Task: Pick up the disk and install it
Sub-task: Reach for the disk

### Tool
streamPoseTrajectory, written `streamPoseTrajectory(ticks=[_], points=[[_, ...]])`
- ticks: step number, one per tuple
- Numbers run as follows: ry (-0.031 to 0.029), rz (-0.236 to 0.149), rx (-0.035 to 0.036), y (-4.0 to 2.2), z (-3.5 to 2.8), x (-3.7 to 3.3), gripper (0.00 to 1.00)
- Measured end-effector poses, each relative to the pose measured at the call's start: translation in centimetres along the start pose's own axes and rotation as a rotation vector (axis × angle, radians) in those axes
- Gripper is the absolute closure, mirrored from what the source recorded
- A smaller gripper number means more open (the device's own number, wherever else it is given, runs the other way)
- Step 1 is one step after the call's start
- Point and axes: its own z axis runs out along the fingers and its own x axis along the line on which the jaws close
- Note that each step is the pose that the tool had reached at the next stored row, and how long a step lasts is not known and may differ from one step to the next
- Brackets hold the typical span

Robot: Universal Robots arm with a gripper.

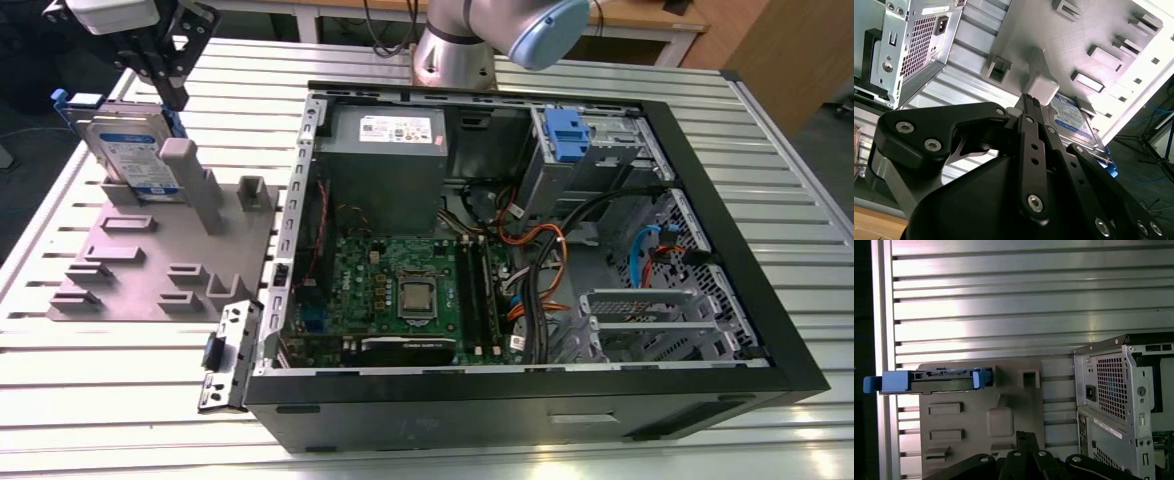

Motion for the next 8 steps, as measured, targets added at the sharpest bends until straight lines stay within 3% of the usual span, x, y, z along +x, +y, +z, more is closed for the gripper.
streamPoseTrajectory(ticks=[8], points=[[0.0, 0.0, 0.0, -0.01, 0.0, 0.35, 0.89]])
